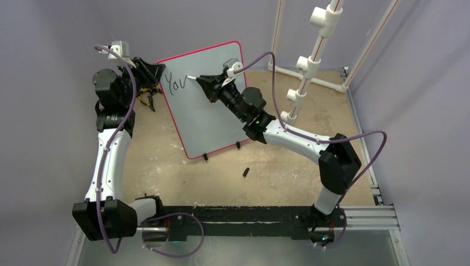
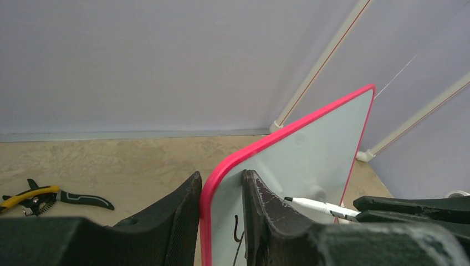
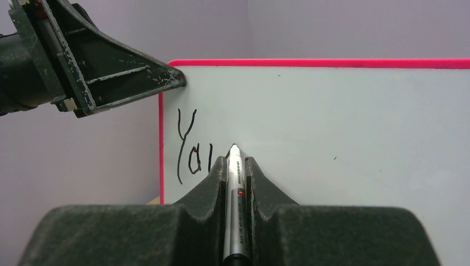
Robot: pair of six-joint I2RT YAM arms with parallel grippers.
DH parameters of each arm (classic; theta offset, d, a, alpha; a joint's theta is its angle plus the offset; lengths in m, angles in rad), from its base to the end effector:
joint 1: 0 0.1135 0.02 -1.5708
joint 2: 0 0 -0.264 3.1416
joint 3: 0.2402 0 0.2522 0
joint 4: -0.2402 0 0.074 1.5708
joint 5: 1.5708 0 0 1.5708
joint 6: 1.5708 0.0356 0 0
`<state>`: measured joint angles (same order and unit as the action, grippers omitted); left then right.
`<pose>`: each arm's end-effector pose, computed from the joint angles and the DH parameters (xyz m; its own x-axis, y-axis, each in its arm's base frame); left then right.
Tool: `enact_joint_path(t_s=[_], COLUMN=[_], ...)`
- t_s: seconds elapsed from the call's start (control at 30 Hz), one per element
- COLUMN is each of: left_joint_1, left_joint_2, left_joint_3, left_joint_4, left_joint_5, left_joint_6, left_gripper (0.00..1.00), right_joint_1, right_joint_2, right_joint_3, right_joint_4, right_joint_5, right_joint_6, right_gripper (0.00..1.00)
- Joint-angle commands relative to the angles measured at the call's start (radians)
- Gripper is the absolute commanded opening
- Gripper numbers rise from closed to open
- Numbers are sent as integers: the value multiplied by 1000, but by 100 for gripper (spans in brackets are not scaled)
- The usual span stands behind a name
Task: Write a sentence on the whiteboard
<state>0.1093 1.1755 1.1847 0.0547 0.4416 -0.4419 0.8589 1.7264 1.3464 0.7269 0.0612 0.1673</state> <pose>0.2688 0.0142 0.4262 -0.0818 -0.3979 -0.9138 0.3213 0.8574 -0.4021 0.2719 0.3118 0.3764 0.0994 0.3697 -0.9238 -0.7451 0.6430 0.1771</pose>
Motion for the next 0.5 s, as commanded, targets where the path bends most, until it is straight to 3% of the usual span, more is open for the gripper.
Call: enact_joint_path(t_s=[0.0, 0.47], left_joint_1=[2, 5], left_joint_2=[-4, -4], left_joint_3=[1, 0], left_joint_4=[8, 11], left_joint_5=[26, 25], left_joint_6=[5, 2], left_gripper=[30, 30], right_joint_1=[-9, -8], right_joint_2=[-5, -18], right_joint_3=[34, -73], right_joint_4=[7, 27], right_joint_5=[12, -39], right_joint_6=[-25, 14], right_gripper=[0, 0])
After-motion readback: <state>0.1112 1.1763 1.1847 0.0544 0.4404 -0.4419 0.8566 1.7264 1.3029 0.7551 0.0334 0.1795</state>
